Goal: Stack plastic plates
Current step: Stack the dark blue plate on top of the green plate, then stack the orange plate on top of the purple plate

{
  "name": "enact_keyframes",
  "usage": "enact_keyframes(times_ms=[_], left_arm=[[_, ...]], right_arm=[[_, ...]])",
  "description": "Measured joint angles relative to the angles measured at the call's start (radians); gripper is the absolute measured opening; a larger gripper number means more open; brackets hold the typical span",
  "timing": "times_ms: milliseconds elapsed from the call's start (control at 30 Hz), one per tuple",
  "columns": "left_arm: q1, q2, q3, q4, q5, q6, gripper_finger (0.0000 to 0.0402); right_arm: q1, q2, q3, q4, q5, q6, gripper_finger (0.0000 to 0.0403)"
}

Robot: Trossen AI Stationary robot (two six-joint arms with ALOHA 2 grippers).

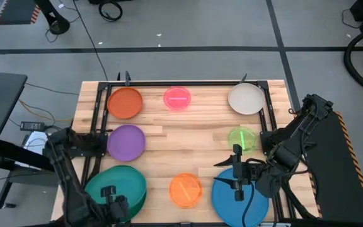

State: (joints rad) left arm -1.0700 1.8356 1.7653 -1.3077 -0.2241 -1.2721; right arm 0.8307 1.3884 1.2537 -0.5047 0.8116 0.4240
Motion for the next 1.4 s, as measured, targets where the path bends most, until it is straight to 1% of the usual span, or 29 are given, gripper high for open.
enact_keyframes(times_ms=[267,400,467,633,833,933,1033,1167,1233,1300,1400], left_arm=[[-0.001,0.115,0.0,-0.041,-0.009,-0.017,0.0015],[-0.001,0.165,0.0,-0.038,-0.014,-0.053,0.0015],[-0.004,0.187,0.0,-0.039,-0.032,-0.06,0.0015],[0.001,0.225,0.0,-0.037,-0.123,-0.111,0.0035],[0.001,0.252,0.0,0.012,-0.174,-0.134,0.0047],[0.001,0.254,0.0,0.052,-0.169,-0.125,0.0066],[0.007,0.254,0.0,0.061,-0.156,-0.123,0.0097],[0.011,0.254,-0.006,0.064,-0.157,-0.117,0.0148],[0.013,0.254,-0.007,0.06,-0.156,-0.075,0.017],[0.013,0.254,-0.002,0.058,-0.145,-0.045,0.0185],[0.015,0.253,0.021,0.064,-0.141,-0.04,0.0198]], right_arm=[[-0.001,0.0,-0.015,-0.004,0.002,-0.007,0.021],[0.0,0.0,-0.062,0.013,0.0,-0.007,0.021],[-0.001,0.001,-0.092,0.028,-0.001,0.001,0.021],[-0.001,0.001,-0.167,0.149,-0.002,-0.017,0.021],[-0.003,0.001,-0.266,0.327,-0.013,-0.066,0.021],[-0.008,0.001,-0.315,0.407,-0.03,-0.053,0.021],[-0.024,0.001,-0.345,0.465,-0.073,-0.033,0.021],[-0.042,0.001,-0.367,0.48,-0.12,-0.031,0.021],[-0.046,0.001,-0.368,0.483,-0.14,-0.029,0.021],[-0.049,0.001,-0.368,0.487,-0.165,-0.016,0.021],[-0.058,0.001,-0.368,0.489,-0.211,-0.01,0.021]])
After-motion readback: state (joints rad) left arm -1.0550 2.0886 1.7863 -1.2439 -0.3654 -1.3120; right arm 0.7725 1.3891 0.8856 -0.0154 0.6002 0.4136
